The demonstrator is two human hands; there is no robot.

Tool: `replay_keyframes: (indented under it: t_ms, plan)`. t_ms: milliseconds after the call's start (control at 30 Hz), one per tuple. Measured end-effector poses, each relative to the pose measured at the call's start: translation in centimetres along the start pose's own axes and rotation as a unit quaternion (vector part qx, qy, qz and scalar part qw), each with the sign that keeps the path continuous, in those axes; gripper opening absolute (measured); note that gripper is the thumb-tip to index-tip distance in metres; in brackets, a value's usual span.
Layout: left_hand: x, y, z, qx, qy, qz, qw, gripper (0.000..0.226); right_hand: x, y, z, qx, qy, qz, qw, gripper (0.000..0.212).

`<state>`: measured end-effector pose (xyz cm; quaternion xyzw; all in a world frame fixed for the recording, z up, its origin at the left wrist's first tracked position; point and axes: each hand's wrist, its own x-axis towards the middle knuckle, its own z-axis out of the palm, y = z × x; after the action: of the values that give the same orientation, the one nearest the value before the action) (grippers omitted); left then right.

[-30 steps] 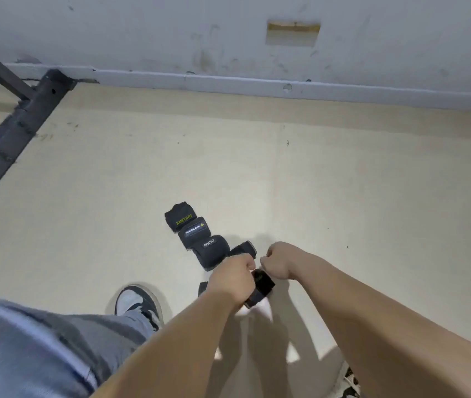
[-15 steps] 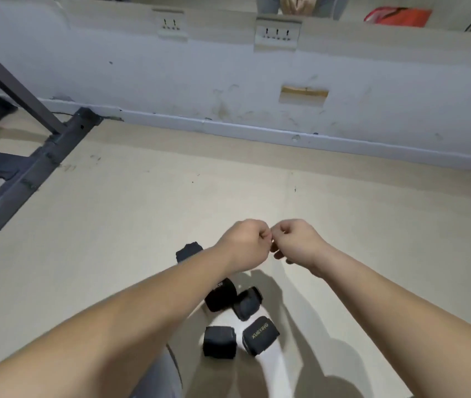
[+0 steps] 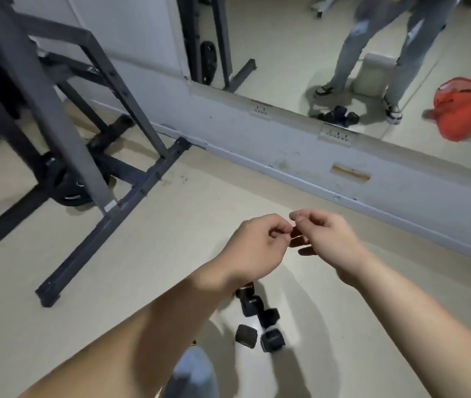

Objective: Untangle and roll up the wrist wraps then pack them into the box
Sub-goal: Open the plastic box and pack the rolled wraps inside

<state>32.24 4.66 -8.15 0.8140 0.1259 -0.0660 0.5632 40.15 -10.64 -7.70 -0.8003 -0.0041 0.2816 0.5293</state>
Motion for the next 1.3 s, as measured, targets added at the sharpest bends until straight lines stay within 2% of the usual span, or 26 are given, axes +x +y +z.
replay_keyframes:
  t_ms: [100, 167, 267, 367, 533, 633, 767, 900, 1000, 1100, 1233, 1300]
  plan:
    - [-7.1, 5.5, -6.1, -0.036, 0.061, -0.052, 0.996, 0.014, -5.4, -7.9, 0.7, 0.013, -0.053, 0.023, 0.998, 0.019]
    - [-11.7, 7.4, -9.6, -0.06, 0.109, -0.068, 0.99, 0.013, -8.3, -11.5, 2.0, -0.025, -0.085, 0.016, 0.996, 0.02]
    - [-17.5, 7.5, -13.6, -0.079, 0.182, -0.102, 0.975, 0.016, -11.8, -15.5, 6.1, -0.098, -0.134, -0.023, 0.986, 0.02]
    - [-23.4, 6.0, -17.2, -0.116, 0.238, -0.113, 0.958, 0.031, -15.0, -18.4, 12.4, -0.114, -0.192, -0.063, 0.973, 0.019]
    - [-34.8, -0.8, -25.6, -0.127, 0.316, -0.162, 0.926, 0.022, -19.9, -20.4, 26.8, -0.125, -0.257, -0.06, 0.956, 0.021]
    - [-41.8, -7.0, -32.6, -0.122, 0.371, -0.205, 0.898, 0.026, -22.7, -21.4, 38.0, -0.154, -0.299, -0.057, 0.94, 0.023]
    - [-50.5, -13.8, -42.9, -0.034, 0.42, -0.218, 0.88, 0.022, -27.4, -23.5, 53.4, -0.156, -0.341, -0.048, 0.926, 0.028]
    - [-56.7, -18.6, -51.9, -0.067, 0.458, -0.214, 0.86, 0.019, -30.5, -25.3, 65.2, -0.148, -0.37, -0.024, 0.917, 0.026]
    - [-60.1, -21.1, -57.7, -0.134, 0.519, -0.175, 0.826, 0.02, -31.1, -27.8, 71.8, -0.143, -0.386, 0.026, 0.911, 0.028]
    - [-61.4, -25.0, -64.8, -0.167, 0.557, -0.163, 0.797, 0.028, -29.4, -30.8, 79.0, -0.154, -0.388, 0.024, 0.908, 0.029]
    - [-60.4, -30.3, -75.2, -0.176, 0.55, -0.167, 0.799, 0.033, -26.0, -34.7, 89.5, -0.151, -0.373, 0.017, 0.915, 0.027]
    - [-59.7, -32.7, -80.8, -0.186, 0.54, -0.169, 0.803, 0.039, -24.1, -36.8, 95.3, -0.156, -0.393, 0.019, 0.906, 0.027]
